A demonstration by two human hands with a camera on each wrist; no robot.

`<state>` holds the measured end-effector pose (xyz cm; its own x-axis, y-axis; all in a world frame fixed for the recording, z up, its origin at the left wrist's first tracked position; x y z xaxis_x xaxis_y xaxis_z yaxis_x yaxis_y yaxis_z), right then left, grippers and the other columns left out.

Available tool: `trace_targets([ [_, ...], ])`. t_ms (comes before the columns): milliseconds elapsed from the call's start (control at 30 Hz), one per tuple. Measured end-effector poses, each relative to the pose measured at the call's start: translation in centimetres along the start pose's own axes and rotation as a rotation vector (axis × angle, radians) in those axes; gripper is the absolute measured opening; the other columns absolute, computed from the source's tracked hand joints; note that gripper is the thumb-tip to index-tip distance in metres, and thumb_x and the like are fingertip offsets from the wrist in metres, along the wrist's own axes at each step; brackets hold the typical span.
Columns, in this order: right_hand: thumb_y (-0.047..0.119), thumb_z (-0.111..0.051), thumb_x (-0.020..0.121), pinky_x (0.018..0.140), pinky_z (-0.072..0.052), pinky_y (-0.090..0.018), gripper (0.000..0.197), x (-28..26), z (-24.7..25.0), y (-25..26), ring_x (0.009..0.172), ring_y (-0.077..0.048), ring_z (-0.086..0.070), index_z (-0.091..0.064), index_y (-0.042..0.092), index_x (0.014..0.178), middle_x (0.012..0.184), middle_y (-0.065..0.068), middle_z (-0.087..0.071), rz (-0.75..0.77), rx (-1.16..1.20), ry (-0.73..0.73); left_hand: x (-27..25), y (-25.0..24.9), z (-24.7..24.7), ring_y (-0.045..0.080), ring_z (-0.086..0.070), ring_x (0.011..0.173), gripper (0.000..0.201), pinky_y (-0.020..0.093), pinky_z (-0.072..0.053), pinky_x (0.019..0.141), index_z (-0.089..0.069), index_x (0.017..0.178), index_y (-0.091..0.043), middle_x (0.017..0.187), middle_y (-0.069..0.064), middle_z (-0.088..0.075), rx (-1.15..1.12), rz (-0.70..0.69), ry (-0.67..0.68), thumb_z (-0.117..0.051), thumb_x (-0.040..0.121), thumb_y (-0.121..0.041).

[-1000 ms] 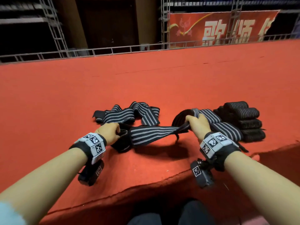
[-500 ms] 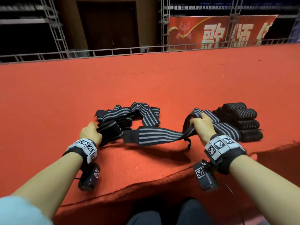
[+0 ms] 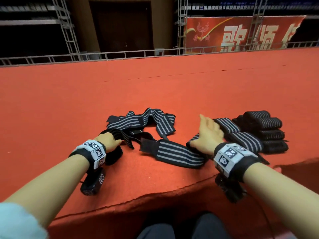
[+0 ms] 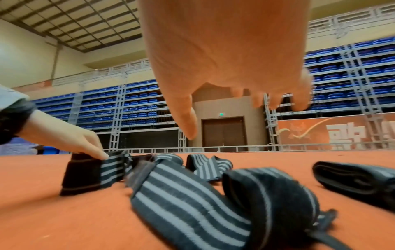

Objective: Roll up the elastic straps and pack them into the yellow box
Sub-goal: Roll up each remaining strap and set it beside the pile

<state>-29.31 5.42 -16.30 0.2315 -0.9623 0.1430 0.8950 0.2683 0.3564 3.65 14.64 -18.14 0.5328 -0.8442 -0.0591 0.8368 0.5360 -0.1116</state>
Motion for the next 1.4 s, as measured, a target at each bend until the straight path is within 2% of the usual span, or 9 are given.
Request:
trace_targets([
  [133, 0.019, -0.061, 0.080, 0.107, -0.036, -0.042, 0.049, -0.8, -3.4, 4.8, 0.128, -0.024, -0.043, -0.056, 0.027, 0.128, 0.135, -0.001, -0.052, 0.270, 0.073, 0.119, -0.3, 0.1, -0.7, 0.025, -0.060, 0.110, 0.028, 0.038, -0.031, 0.091, -0.062, 0.109, -0.022, 0.115, 0.000, -0.066, 0.134, -0.016, -0.033, -0.040, 0.096, -0.032],
  [267, 0.021, -0.057, 0.085, 0.103, -0.037, -0.041, 0.050, -1.0, -7.4, 8.6, 0.127, -0.027, -0.043, -0.050, 0.023, 0.135, 0.134, -0.002, -0.052, 0.397, 0.021, 0.143, -1.1, -0.1, -0.9, 0.019, -0.052, 0.125, 0.037, 0.035, -0.030, 0.100, -0.050, 0.130, -0.030, 0.132, -0.006, -0.059, 0.181, -0.211, -0.029, -0.040, 0.095, -0.026],
  [400, 0.033, -0.059, 0.088, 0.095, -0.033, -0.038, 0.031, -0.6, -8.8, 10.1, 0.116, -0.025, -0.049, -0.057, 0.026, 0.118, 0.119, -0.002, -0.056, 0.468, -0.117, 0.039, -2.0, 1.1, -0.3, 0.026, -0.059, 0.104, 0.008, 0.030, -0.037, 0.083, -0.051, 0.084, -0.023, 0.092, -0.001, -0.061, 0.051, -0.323, 0.012, -0.048, 0.092, -0.024],
  [467, 0.027, -0.058, 0.089, 0.092, -0.032, -0.037, 0.027, -0.5, -9.3, 10.3, 0.115, -0.023, -0.054, -0.055, 0.024, 0.115, 0.117, 0.000, -0.060, 0.493, -0.123, 0.046, -2.2, 1.7, -0.3, 0.030, -0.059, 0.095, 0.024, 0.030, -0.034, 0.073, -0.041, 0.070, -0.020, 0.077, -0.001, -0.052, -0.019, -0.309, 0.029, -0.050, 0.091, -0.026],
  [567, 0.021, -0.056, 0.091, 0.092, -0.033, -0.036, 0.034, -0.5, -9.7, 10.3, 0.118, -0.023, -0.055, -0.050, 0.018, 0.125, 0.122, -0.001, -0.061, 0.501, -0.126, 0.055, -1.9, 1.8, -1.5, 0.024, -0.054, 0.086, 0.028, 0.031, -0.035, 0.085, -0.040, 0.067, -0.019, 0.069, -0.005, -0.049, -0.082, -0.284, 0.083, -0.045, 0.088, -0.035],
  [733, 0.019, -0.056, 0.091, 0.087, -0.035, -0.036, 0.029, -0.4, -9.6, 10.1, 0.110, -0.027, -0.059, -0.055, 0.014, 0.120, 0.116, -0.005, -0.065, 0.451, -0.243, 0.026, -1.5, 0.6, -3.0, 0.015, -0.055, 0.085, 0.030, 0.049, -0.009, 0.115, -0.042, 0.070, -0.024, 0.070, -0.010, -0.053, -0.029, -0.241, 0.112, -0.050, 0.090, -0.045],
  [900, 0.016, -0.054, 0.092, 0.089, -0.036, -0.035, 0.027, -0.6, -9.6, 10.1, 0.108, -0.027, -0.060, -0.056, 0.012, 0.119, 0.114, -0.007, -0.066, 0.340, -0.198, 0.002, -2.5, -2.3, -2.2, 0.023, -0.049, 0.123, 0.053, 0.044, -0.030, 0.107, -0.040, 0.130, -0.020, 0.129, 0.000, -0.053, 0.034, -0.398, -0.221, -0.059, 0.085, -0.039],
  [1033, 0.022, -0.057, 0.093, 0.092, -0.036, -0.036, 0.030, -0.9, -9.3, 10.2, 0.111, -0.027, -0.059, -0.055, 0.012, 0.120, 0.115, -0.007, -0.066, 0.308, -0.149, 0.004, -2.1, -6.7, -1.6, 0.023, -0.034, 0.134, 0.066, 0.040, -0.037, 0.103, -0.033, 0.146, -0.024, 0.150, -0.002, -0.034, 0.072, -0.572, -0.356, -0.057, 0.084, -0.017],
  [1400, 0.022, -0.056, 0.086, 0.092, -0.036, -0.036, 0.021, -0.8, -8.5, 9.5, 0.103, -0.030, -0.062, -0.061, 0.012, 0.104, 0.108, -0.009, -0.067, 0.173, -0.172, 0.034, 1.2, -9.8, -3.5, 0.027, -0.057, 0.104, 0.015, 0.034, -0.036, 0.087, -0.054, 0.101, -0.015, 0.106, 0.003, -0.064, 0.122, -0.497, -0.325, -0.055, 0.086, -0.017],
])
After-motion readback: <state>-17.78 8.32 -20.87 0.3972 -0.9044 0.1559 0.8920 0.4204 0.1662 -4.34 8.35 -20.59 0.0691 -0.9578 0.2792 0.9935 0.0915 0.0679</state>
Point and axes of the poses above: each hand's wrist, its own x-axis towards the middle knuckle, its own z-axis out of the back of the hand, y = z × x, the point moved 4 cm from there along x, towards the middle knuckle
